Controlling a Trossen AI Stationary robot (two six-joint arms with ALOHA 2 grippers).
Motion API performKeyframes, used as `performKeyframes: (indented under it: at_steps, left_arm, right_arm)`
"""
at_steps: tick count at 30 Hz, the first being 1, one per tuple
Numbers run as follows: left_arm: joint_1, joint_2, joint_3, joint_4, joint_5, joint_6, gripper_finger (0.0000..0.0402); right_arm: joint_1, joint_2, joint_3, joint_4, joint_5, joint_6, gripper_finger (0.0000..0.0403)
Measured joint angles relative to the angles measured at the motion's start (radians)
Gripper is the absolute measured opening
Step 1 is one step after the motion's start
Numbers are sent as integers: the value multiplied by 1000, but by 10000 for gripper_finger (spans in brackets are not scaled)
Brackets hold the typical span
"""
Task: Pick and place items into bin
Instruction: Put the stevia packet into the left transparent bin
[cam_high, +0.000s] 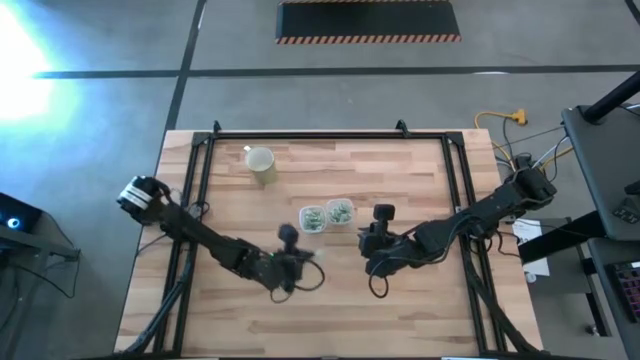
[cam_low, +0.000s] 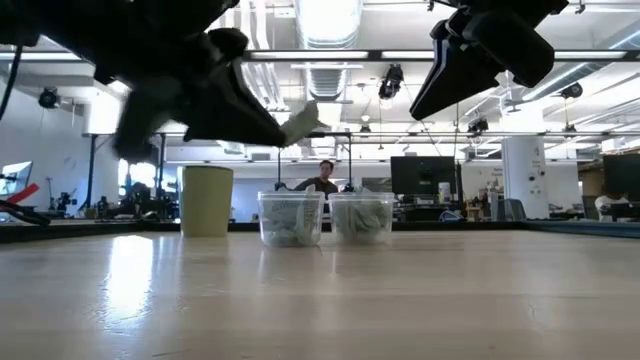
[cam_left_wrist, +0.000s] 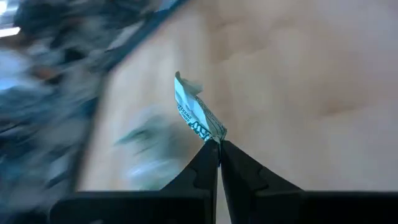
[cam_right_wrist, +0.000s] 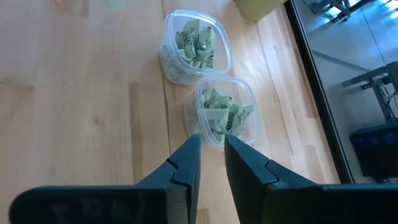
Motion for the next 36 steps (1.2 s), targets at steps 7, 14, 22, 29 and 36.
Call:
performKeyframes:
  at_steps: [7, 14, 22, 29, 36]
  left_arm:
    - [75, -82, -91, 9, -168, 3, 0]
    - [196, -72, -104, 8, -123, 26, 0]
    - [235, -71, -108, 15, -34, 22, 0]
    - [235, -71, -108, 16, -34, 21, 0]
    - [235, -71, -109, 6, -34, 21, 32]
  right_arm:
    - [0, 2, -2, 4, 0, 0, 63]
    - [0, 2, -5, 6, 0, 4, 59]
    - [0, 2, -9, 7, 0, 4, 61]
    - [0, 2, -10, 7, 0, 11, 61]
    - [0, 2, -11, 7, 0, 11, 61]
